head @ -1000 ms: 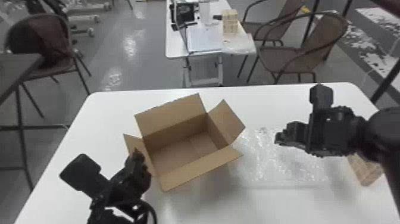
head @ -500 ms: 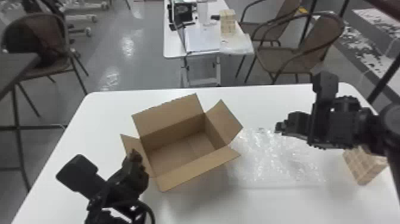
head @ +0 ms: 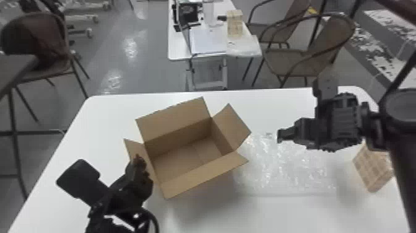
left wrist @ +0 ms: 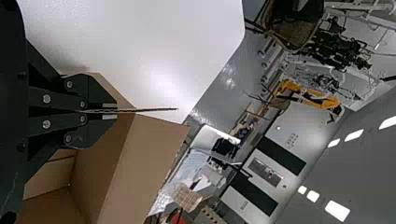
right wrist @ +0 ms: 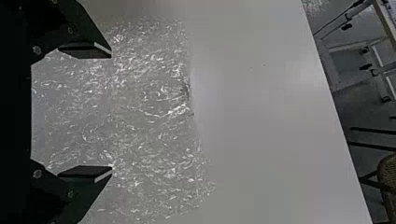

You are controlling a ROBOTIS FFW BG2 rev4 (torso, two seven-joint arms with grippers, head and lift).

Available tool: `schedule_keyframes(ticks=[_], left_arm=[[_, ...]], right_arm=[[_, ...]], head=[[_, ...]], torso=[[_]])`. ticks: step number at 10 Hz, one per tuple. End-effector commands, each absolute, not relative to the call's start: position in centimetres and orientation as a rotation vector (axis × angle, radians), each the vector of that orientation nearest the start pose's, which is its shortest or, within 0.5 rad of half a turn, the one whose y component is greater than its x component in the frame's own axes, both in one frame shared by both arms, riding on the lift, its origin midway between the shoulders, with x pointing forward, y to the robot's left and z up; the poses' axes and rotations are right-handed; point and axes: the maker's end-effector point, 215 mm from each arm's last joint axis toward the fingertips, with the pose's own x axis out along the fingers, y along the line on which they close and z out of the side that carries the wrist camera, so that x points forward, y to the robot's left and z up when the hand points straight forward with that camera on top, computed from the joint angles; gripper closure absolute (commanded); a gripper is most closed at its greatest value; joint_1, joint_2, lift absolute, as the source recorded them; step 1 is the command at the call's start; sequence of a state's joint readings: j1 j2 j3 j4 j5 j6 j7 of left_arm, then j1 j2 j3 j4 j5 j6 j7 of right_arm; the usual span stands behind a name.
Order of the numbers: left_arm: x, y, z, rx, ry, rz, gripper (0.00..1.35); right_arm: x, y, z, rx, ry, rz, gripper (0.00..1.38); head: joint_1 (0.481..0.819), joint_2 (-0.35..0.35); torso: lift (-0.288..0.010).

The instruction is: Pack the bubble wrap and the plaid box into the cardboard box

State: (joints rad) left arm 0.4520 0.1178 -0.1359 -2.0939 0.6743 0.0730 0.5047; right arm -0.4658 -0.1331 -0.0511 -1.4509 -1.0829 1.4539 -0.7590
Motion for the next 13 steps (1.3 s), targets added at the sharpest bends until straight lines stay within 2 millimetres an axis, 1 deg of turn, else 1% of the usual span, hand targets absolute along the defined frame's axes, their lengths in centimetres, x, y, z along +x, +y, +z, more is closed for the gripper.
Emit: schedule_keyframes(ticks=[1,4,5,7,8,9,10,11,13], left_arm=[[44.7,23.6,-37.2,-0.587,0.220,0.273,1.22],[45.0,23.2,-37.1,-0.583,0.223,0.265,1.22],[45.3,23.0,-37.1,-0.582,0.223,0.260,1.22],[46.1,22.3,-36.7,-0.580,0.217,0.240,1.22],[46.1,22.3,-36.8,-0.581,0.219,0.239,1.22],[46.1,22.3,-36.7,-0.583,0.215,0.239,1.22],[46.1,22.4,-36.7,-0.582,0.215,0.240,1.22],[46.0,22.5,-36.8,-0.582,0.214,0.241,1.22],[45.8,22.6,-36.8,-0.581,0.215,0.243,1.22]], right_arm=[[53.3,-17.2,-45.9,0.228,1.224,0.078,0.16],[52.9,-17.2,-48.3,0.111,1.341,0.051,0.16],[52.2,-17.0,-49.5,0.117,1.402,0.062,0.16],[51.7,-17.6,-51.7,0.140,1.449,0.115,0.17],[51.6,-17.7,-52.5,0.159,1.455,0.137,0.22],[51.8,-17.8,-52.8,0.156,1.448,0.138,0.55],[52.0,-17.4,-53.2,0.177,1.431,0.163,1.05],[52.7,-16.8,-52.9,0.183,1.396,0.176,1.22],[53.4,-16.3,-52.2,0.214,1.362,0.189,1.22]], head=[[0.695,0.060],[0.695,0.072],[0.695,0.072],[0.695,0.079],[0.695,0.078],[0.695,0.072],[0.695,0.061],[0.695,0.061],[0.695,0.067]], torso=[[-0.099],[-0.099],[-0.099],[-0.099],[-0.099],[-0.099],[-0.099],[-0.099],[-0.099]])
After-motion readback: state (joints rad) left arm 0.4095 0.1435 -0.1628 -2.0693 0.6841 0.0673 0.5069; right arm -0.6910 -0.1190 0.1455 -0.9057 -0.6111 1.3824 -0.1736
